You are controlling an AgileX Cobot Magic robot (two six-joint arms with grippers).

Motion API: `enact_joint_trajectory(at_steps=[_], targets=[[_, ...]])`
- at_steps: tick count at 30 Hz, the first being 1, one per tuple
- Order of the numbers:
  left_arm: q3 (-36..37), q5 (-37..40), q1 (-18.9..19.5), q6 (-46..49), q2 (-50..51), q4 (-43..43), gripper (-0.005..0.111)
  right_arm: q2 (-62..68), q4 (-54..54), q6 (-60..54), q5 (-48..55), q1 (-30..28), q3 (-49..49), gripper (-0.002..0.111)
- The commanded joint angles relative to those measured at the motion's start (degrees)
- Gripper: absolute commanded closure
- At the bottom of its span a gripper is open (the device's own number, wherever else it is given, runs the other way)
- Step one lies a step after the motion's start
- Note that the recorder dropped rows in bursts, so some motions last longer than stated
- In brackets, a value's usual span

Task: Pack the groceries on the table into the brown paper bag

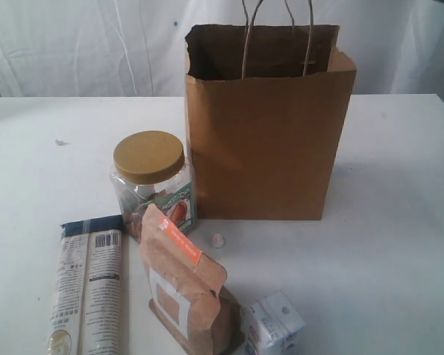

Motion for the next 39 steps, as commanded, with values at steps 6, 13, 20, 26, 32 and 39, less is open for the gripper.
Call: enact_joint_trajectory(at_steps=[6,13,20,26,32,39], targets=[[0.23,-0.18,-0.34,-0.07,-0.22,-0.22,0.107,-6.44,-4.04,7.22,38.53,-0.03,-0.10,0.038],[0.23,-0.18,-0.34,-0.07,-0.22,-0.22,0.107,-5.00,-3.85,-14.01,73.39,-1.02,0.46,0.079],[0.23,-0.18,-0.34,-0.07,-0.22,-0.22,0.107,1.69,1.85,-18.87,74.20,-6.11,9.42,0.108],[0.23,-0.18,-0.34,-0.07,-0.22,-0.22,0.107,7.74,14.49,-20.32,71.97,-11.31,19.69,0.108],[0.23,-0.18,-0.34,-0.07,-0.22,-0.22,0.107,1.65,23.72,-17.16,50.12,-11.59,29.66,0.108],[0.23,-0.18,-0.34,-0.07,-0.22,-0.22,0.107,-18.85,26.03,-16.08,29.18,-11.59,42.49,0.108]])
